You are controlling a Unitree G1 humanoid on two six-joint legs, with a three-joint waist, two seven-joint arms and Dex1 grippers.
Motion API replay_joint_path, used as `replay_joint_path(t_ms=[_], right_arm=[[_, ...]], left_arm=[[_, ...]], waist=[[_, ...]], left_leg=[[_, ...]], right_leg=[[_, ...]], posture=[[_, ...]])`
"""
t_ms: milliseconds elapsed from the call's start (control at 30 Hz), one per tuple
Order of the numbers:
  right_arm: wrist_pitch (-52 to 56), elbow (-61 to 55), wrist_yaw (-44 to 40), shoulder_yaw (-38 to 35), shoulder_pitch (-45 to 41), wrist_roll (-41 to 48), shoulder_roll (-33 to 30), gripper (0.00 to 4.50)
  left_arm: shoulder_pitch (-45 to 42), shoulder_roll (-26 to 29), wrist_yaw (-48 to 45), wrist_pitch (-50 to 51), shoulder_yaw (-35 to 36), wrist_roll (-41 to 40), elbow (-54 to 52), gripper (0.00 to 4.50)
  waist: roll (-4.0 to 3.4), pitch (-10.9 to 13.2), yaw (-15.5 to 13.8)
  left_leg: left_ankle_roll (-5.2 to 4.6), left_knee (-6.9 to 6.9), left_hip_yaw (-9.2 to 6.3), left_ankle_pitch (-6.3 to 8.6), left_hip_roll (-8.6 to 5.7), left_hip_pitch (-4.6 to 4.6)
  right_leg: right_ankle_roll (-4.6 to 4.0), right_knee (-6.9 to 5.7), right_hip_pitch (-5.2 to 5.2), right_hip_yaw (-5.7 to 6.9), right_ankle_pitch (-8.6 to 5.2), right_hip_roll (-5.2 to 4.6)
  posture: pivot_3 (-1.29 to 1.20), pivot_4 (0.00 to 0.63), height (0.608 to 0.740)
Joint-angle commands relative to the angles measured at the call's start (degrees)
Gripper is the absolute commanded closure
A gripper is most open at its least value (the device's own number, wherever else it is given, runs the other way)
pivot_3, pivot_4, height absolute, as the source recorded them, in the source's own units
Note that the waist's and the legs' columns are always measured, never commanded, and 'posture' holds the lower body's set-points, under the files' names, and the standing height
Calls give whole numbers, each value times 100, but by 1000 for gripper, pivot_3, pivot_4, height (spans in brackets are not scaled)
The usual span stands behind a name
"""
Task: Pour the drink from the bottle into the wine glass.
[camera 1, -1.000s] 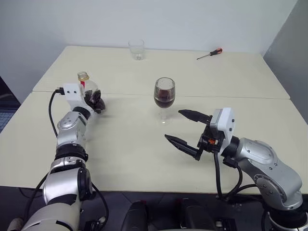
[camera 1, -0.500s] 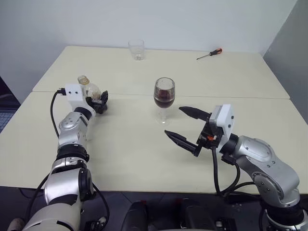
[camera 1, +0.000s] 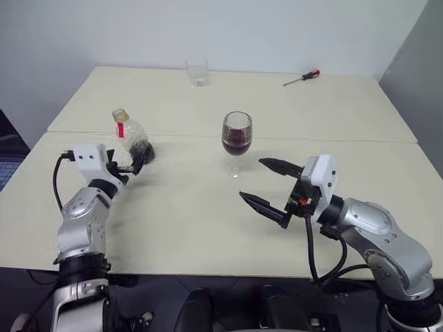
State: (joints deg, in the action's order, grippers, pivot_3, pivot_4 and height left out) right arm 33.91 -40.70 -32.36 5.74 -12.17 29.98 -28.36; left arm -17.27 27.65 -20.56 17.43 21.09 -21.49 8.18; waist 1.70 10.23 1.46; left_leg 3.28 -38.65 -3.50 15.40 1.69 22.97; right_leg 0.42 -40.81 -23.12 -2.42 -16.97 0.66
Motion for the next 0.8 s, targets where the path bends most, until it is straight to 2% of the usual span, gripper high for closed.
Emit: replay_joint_path(t_ms=[33,200,333,633,800], right_arm=[[-130,-178,-9,-175,73,5,-72,0],[4,-282,360,-274,419,-418,-297,0],[238,-336,970,-324,744,-735,-178,0],[646,-264,2827,-755,1674,-1863,753,0],[463,-543,3368,-663,2306,-2235,1398,0]], left_arm=[[404,2,96,513,128,-292,-1080,12],[1206,-11,-23,1153,-347,-497,-2526,12],[1529,-200,24,1404,-771,-574,-3234,12],[1940,-798,797,1742,-1432,-161,-4059,12],[2075,-942,1137,1612,-1463,174,-4220,12]], waist=[[1,-1,3],[1,-1,-2],[3,-2,-10],[3,-7,6],[2,-10,6]], left_leg=[[0,0,-1,0,0,0],[0,5,-1,0,0,-2],[1,11,3,0,-2,-8],[2,33,22,-1,-3,-18],[3,55,25,-2,-2,-25]], right_leg=[[0,0,0,2,0,0],[1,4,3,-2,-2,-1],[2,5,6,-5,-3,-1],[0,7,1,-24,-4,4],[-8,12,-3,-26,-9,6]], posture=[[0,150,740],[0,150,740],[0,150,740],[0,150,740],[0,150,740]])
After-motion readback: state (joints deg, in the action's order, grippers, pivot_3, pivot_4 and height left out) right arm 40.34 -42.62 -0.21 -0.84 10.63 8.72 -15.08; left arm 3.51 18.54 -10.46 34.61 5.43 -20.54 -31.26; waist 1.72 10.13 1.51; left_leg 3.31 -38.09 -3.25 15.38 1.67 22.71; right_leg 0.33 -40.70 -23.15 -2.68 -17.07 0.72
